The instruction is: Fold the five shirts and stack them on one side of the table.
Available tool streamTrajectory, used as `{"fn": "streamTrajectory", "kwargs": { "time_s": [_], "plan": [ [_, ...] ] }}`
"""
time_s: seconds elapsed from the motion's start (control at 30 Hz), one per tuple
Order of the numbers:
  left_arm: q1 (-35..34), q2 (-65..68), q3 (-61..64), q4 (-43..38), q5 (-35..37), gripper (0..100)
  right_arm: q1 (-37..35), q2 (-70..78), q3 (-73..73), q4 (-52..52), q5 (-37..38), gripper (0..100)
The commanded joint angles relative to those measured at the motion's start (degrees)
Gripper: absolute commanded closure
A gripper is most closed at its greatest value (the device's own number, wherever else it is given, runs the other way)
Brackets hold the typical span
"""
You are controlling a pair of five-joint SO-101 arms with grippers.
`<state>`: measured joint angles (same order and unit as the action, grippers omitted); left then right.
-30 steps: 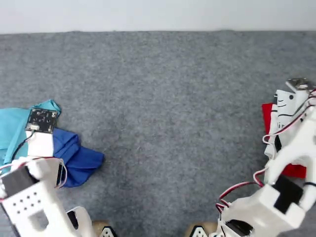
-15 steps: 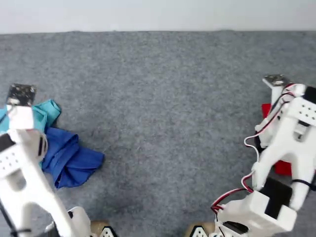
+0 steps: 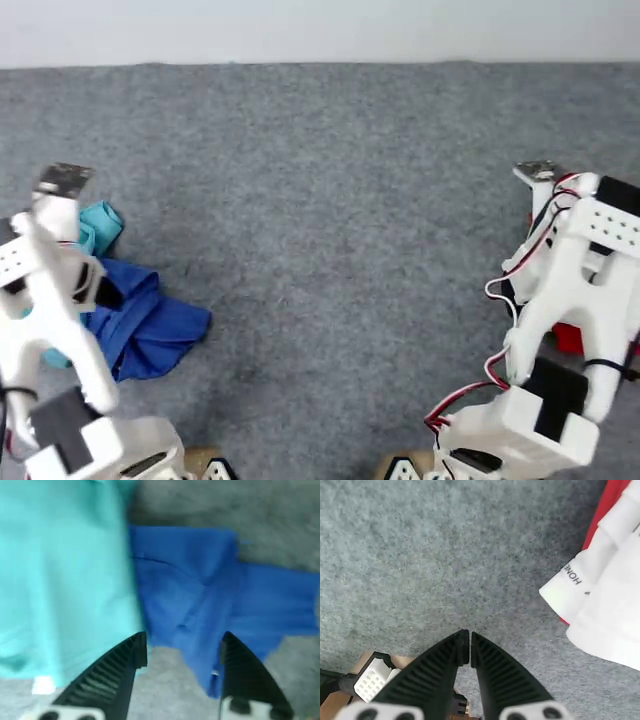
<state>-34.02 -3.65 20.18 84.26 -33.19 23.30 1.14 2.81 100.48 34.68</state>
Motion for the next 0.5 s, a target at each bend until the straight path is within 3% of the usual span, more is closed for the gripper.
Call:
{"fn": "streamTrajectory", "kwargs": {
  "time_s": [0.0, 0.13, 0.47],
  "plan": [
    [2.7, 3.4, -2.2, 2.0, -0.7, 76, -0.3, -3.7, -0.4, 2.3, -0.6, 98.7],
    [5.4, 10.8, -2.5, 1.3, -0.6, 76, -0.3, -3.7, -0.4, 2.3, -0.6, 98.7],
    [5.1, 19.8, -2.6, -14.8, 8.4, 79, -0.3, -3.7, -0.4, 2.4, -0.6, 98.7]
  ]
}}
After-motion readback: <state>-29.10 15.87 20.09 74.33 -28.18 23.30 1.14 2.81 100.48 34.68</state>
